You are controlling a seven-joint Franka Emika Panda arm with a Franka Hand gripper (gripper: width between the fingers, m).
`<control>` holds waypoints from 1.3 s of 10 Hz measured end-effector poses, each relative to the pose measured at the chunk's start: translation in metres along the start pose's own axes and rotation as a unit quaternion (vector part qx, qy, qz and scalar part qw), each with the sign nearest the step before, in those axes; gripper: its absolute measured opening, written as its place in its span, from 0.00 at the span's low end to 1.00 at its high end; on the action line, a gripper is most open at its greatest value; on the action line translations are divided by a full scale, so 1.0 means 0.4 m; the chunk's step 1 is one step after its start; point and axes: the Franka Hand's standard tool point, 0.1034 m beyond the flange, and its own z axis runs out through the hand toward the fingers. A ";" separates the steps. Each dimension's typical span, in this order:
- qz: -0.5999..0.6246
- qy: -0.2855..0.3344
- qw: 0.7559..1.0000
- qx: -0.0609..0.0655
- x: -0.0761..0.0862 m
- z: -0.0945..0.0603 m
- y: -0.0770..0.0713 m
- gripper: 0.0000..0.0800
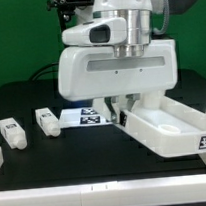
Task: Assemble desk
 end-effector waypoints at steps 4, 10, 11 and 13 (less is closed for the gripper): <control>-0.178 -0.023 0.984 -0.008 0.002 0.006 0.026 0.07; -0.485 -0.091 0.869 0.014 -0.011 0.009 0.097 0.07; -0.496 -0.095 0.863 0.013 -0.015 0.010 0.101 0.07; -0.471 -0.115 0.874 0.033 0.000 0.006 0.095 0.07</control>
Offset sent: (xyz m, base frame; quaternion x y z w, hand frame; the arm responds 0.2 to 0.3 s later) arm 0.0000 0.0000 0.0000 0.0000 0.0000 -0.1938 0.9810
